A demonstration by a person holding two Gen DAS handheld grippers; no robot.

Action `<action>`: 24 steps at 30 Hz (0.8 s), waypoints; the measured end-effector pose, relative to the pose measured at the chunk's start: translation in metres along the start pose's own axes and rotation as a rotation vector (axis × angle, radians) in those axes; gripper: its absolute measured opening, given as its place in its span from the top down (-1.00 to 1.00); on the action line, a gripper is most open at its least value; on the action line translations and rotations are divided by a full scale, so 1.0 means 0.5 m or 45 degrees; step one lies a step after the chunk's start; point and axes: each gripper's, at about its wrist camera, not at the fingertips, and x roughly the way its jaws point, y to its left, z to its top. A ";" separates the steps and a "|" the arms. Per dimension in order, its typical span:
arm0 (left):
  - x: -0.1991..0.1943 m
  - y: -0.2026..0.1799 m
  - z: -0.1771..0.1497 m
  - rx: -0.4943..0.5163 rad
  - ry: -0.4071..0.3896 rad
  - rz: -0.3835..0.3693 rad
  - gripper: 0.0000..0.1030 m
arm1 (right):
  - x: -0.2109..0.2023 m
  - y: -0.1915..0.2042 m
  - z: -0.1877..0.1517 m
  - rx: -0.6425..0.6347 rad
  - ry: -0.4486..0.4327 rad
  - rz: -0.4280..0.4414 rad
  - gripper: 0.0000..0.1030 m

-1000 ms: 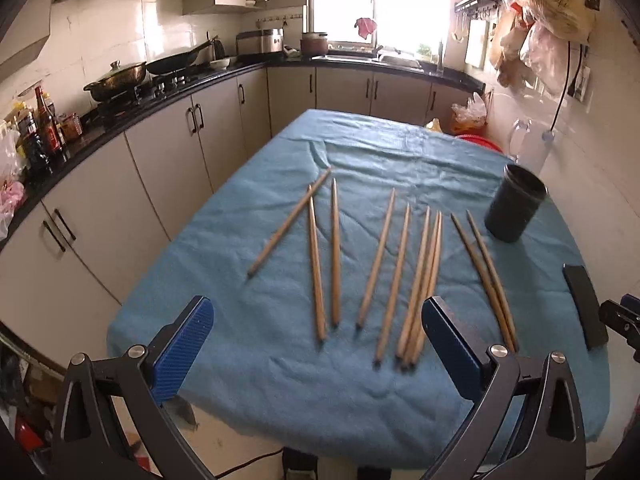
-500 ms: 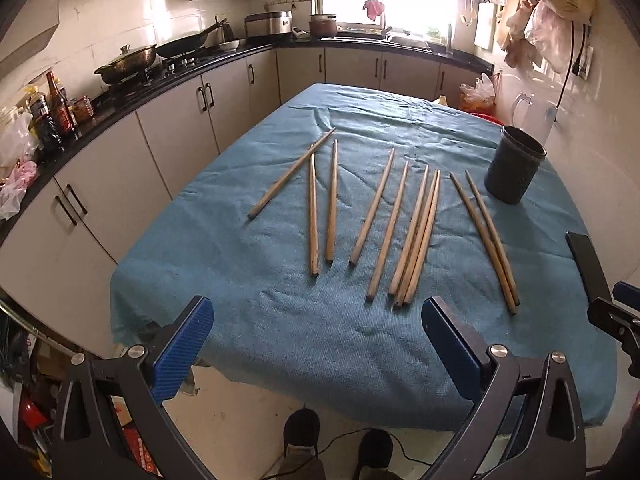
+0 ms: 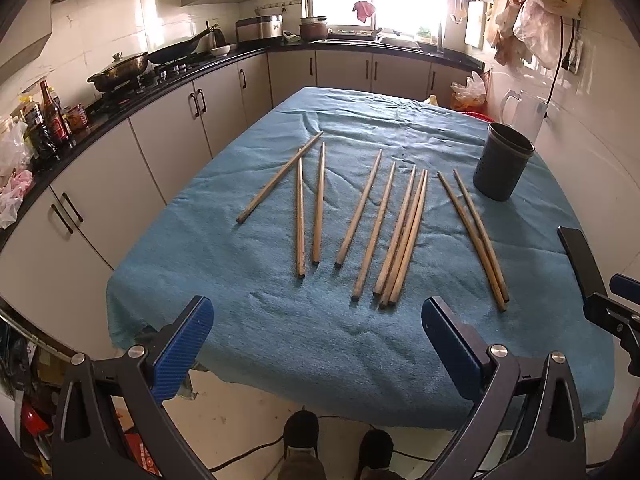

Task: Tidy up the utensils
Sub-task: 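Move both tools over the row of wooden chopsticks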

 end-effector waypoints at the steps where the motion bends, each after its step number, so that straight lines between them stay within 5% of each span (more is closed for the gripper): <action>1: 0.000 0.000 0.001 0.002 0.000 -0.001 -1.00 | 0.000 -0.001 0.000 0.003 0.001 0.000 -0.83; 24: 0.012 0.014 0.053 0.049 -0.036 -0.023 -1.00 | 0.019 -0.013 0.026 0.102 0.014 -0.009 -0.83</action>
